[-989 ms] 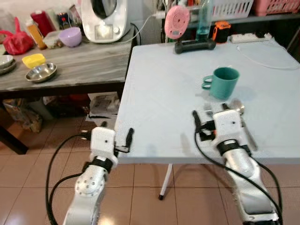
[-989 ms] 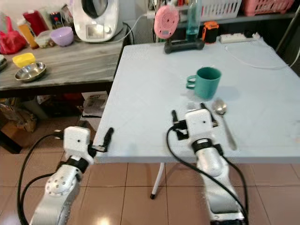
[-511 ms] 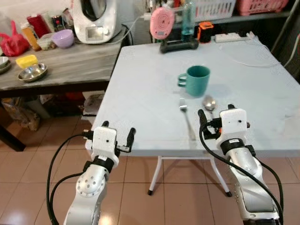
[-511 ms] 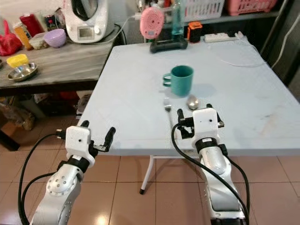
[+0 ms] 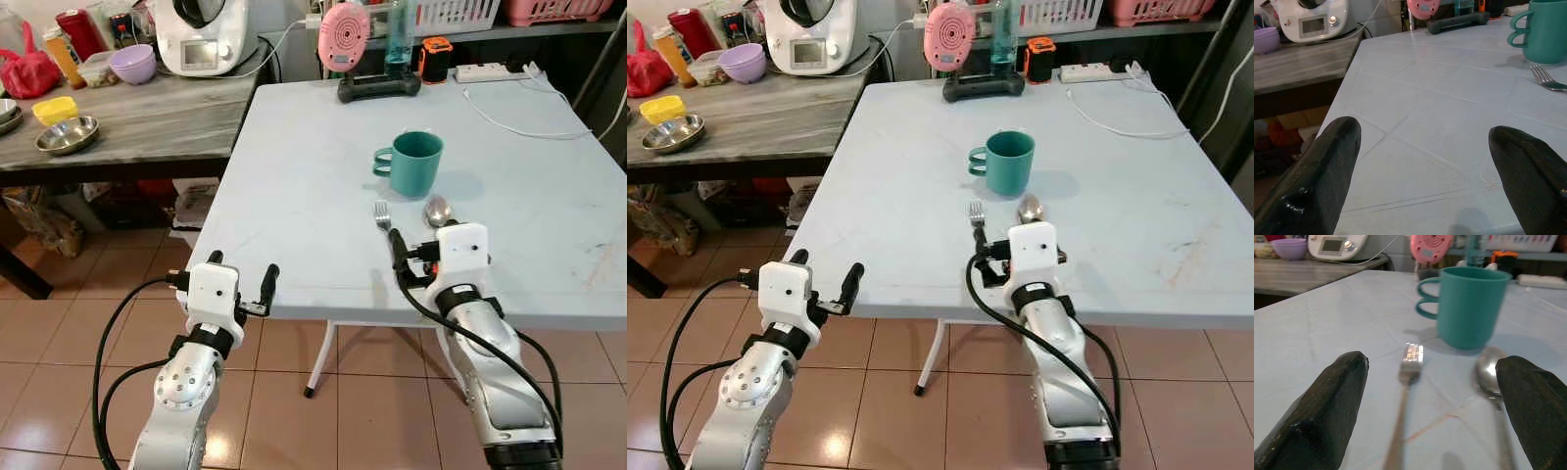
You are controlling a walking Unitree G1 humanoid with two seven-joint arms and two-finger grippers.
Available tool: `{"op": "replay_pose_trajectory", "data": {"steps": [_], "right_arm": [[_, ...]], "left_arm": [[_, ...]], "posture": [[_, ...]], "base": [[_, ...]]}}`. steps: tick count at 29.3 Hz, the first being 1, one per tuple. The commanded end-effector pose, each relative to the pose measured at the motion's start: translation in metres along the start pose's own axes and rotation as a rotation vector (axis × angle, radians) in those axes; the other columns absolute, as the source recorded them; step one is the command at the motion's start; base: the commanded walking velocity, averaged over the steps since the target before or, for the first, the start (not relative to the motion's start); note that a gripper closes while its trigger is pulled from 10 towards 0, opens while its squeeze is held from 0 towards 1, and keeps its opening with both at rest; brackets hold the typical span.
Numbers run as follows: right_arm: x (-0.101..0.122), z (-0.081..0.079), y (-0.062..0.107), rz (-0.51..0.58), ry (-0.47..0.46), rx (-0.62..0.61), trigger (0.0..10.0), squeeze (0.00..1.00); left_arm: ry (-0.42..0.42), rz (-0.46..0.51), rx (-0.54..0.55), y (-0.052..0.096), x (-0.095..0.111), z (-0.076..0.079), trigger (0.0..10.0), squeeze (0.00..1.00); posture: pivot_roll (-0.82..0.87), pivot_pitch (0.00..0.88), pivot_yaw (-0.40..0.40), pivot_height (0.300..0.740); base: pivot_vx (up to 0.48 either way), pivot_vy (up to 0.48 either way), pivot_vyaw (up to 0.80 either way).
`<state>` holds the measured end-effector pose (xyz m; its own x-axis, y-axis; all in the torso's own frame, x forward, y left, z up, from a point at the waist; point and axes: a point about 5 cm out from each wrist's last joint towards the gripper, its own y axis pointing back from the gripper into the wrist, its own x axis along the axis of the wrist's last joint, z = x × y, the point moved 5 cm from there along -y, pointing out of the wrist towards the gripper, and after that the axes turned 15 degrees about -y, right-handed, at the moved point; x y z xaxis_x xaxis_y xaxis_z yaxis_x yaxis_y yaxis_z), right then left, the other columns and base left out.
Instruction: Setting the table
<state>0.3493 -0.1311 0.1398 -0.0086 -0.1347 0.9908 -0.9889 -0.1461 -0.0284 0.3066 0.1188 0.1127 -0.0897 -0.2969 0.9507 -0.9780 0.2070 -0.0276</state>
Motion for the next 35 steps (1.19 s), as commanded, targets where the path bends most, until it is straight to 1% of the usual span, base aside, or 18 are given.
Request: {"op": "replay_pose_trajectory", "data": {"steps": [1, 4, 5, 6, 7, 10, 11, 13, 14, 21, 24, 26, 27, 29, 31, 32, 33, 35], "right_arm": [[-0.002, -0.006, -0.004, -0.013, -0.009, 0.012, 10.0, 0.00], [-0.004, -0.007, -0.012, -0.030, -0.007, -0.005, 10.0, 0.00], [-0.005, -0.005, -0.017, -0.040, -0.007, -0.023, 10.0, 0.00], [-0.005, -0.005, -0.017, -0.040, -0.007, -0.023, 10.0, 0.00], [-0.005, -0.003, -0.019, -0.048, -0.007, -0.039, 10.0, 0.00], [-0.007, -0.001, -0.021, -0.062, 0.003, -0.054, 10.0, 0.00], [-0.013, 0.000, -0.023, -0.095, 0.013, -0.068, 10.0, 0.00], [-0.019, -0.003, -0.024, -0.126, -0.029, -0.058, 10.0, 0.00], [-0.024, -0.005, -0.025, -0.154, -0.029, -0.051, 10.0, 0.00], [-0.024, -0.007, -0.028, -0.153, -0.046, -0.050, 10.0, 0.00], [-0.032, -0.008, -0.030, -0.198, -0.059, -0.044, 10.0, 0.00], [-0.032, -0.008, -0.031, -0.196, -0.066, -0.047, 10.0, 0.00], [-0.031, -0.010, -0.032, -0.200, -0.035, -0.036, 10.0, 0.00], [-0.029, -0.009, -0.034, -0.185, -0.023, -0.059, 10.0, 0.00], [-0.027, -0.008, -0.035, -0.172, 0.019, -0.063, 10.0, 0.00], [-0.028, -0.015, -0.035, -0.171, -0.039, -0.018, 10.0, 0.00], [-0.028, -0.015, -0.035, -0.170, -0.058, -0.018, 10.0, 0.00], [-0.027, -0.012, -0.036, -0.161, -0.045, -0.036, 10.0, 0.00]], "left_arm": [[0.001, -0.003, -0.015, 0.003, -0.002, -0.001, 10.0, 0.00], [0.028, 0.017, -0.070, 0.008, 0.000, 0.006, 10.0, 0.00], [0.032, 0.030, -0.110, 0.011, 0.003, 0.011, 10.0, 0.00], [0.032, 0.030, -0.110, 0.011, 0.003, 0.011, 10.0, 0.00], [0.029, 0.040, -0.140, 0.013, 0.004, 0.015, 10.0, 0.00], [0.033, 0.040, -0.155, 0.015, 0.004, 0.016, 10.0, 0.00], [0.047, 0.039, -0.170, 0.017, 0.004, 0.017, 10.0, 0.00], [0.066, 0.053, -0.194, 0.018, 0.006, 0.020, 10.0, 0.00], [0.078, 0.062, -0.211, 0.019, 0.007, 0.021, 10.0, 0.00], [0.103, 0.088, -0.277, 0.020, 0.014, 0.030, 10.0, 0.00], [0.134, 0.111, -0.354, 0.024, 0.019, 0.038, 10.0, 0.00], [0.142, 0.116, -0.387, 0.026, 0.020, 0.041, 10.0, 0.00], [0.149, 0.113, -0.416, 0.027, 0.020, 0.043, 10.0, 0.00], [0.142, 0.106, -0.428, 0.028, 0.018, 0.043, 10.0, 0.00], [0.128, 0.105, -0.431, 0.028, 0.018, 0.042, 10.0, 0.00], [0.126, 0.105, -0.430, 0.028, 0.018, 0.042, 10.0, 0.00], [0.127, 0.106, -0.430, 0.027, 0.018, 0.043, 10.0, 0.00], [0.128, 0.107, -0.432, 0.027, 0.019, 0.044, 10.0, 0.00]], "posture": [[-0.12, 0.085, 0.112, 0.740], [-0.11, 0.101, 0.110, 0.740], [-0.10, 0.108, 0.111, 0.740], [-0.10, 0.108, 0.111, 0.740], [-0.10, 0.112, 0.111, 0.740], [-0.10, 0.117, 0.111, 0.740], [-0.10, 0.119, 0.112, 0.740], [-0.10, 0.121, 0.111, 0.740], [-0.11, 0.122, 0.111, 0.740], [-0.11, 0.123, 0.104, 0.740], [-0.11, 0.122, 0.101, 0.740], [-0.11, 0.121, 0.100, 0.740], [-0.11, 0.121, 0.100, 0.740], [-0.12, 0.120, 0.100, 0.740], [-0.12, 0.120, 0.100, 0.740], [-0.12, 0.119, 0.102, 0.740], [-0.12, 0.119, 0.103, 0.740], [-0.12, 0.120, 0.104, 0.740]], "base": [[0.000, 0.000, 0.00], [0.000, 0.000, 0.00], [0.000, 0.000, 0.00], [0.000, 0.000, 0.00], [0.000, 0.000, 0.00], [0.000, 0.000, 0.00], [0.000, 0.000, 0.00], [0.000, 0.000, 0.00], [0.000, 0.000, 0.00], [0.000, 0.000, 0.00], [0.000, 0.000, 0.00], [0.000, 0.000, 0.00], [0.000, 0.000, 0.00], [0.000, 0.000, 0.00], [0.000, 0.000, 0.00], [0.000, 0.000, 0.00], [0.000, 0.000, 0.00], [0.000, 0.000, 0.00]]}}
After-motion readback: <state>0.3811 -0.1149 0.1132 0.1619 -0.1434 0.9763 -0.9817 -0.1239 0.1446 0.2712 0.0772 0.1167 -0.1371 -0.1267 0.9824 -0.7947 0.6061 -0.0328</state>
